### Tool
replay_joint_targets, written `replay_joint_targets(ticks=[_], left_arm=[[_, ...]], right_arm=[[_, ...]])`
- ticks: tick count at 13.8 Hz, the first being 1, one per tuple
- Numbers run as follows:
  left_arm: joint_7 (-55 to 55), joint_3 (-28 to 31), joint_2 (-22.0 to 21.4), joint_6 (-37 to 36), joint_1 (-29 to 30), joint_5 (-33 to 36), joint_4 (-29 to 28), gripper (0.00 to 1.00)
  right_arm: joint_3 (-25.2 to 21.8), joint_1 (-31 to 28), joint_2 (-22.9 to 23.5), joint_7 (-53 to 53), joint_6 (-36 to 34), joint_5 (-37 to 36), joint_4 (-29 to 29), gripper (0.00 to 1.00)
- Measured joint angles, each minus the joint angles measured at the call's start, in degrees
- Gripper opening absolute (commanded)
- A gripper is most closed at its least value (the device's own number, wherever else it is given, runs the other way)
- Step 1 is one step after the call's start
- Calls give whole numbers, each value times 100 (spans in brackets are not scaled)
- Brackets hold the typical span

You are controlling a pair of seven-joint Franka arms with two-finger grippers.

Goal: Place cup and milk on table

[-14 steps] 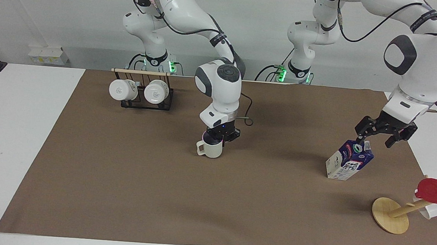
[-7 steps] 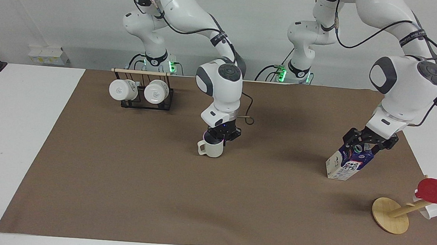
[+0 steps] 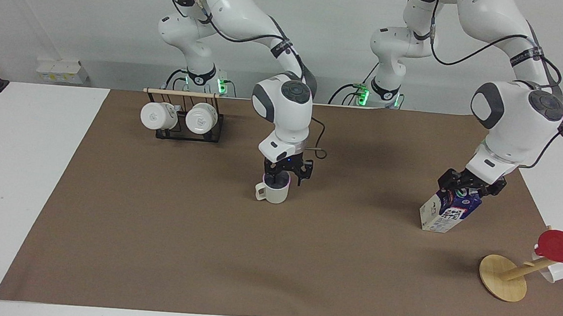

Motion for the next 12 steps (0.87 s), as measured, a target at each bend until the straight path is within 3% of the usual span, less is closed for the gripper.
replay_joint_targets(ticks=[3,8,12], left_arm=[[40,-38,-15,18,-3,305,1,12],[0,-146,-204,-91,-99,401,135,14],[-991,-196,-261,-237,-756,402,335,14]], right_arm=[[-78,-128,-541,2,-523,1,18,100],[-85,-793,-1552,-624,-1805,257,7,100],[-98,-1437,-2006,-1432,-2536,509,3,100]])
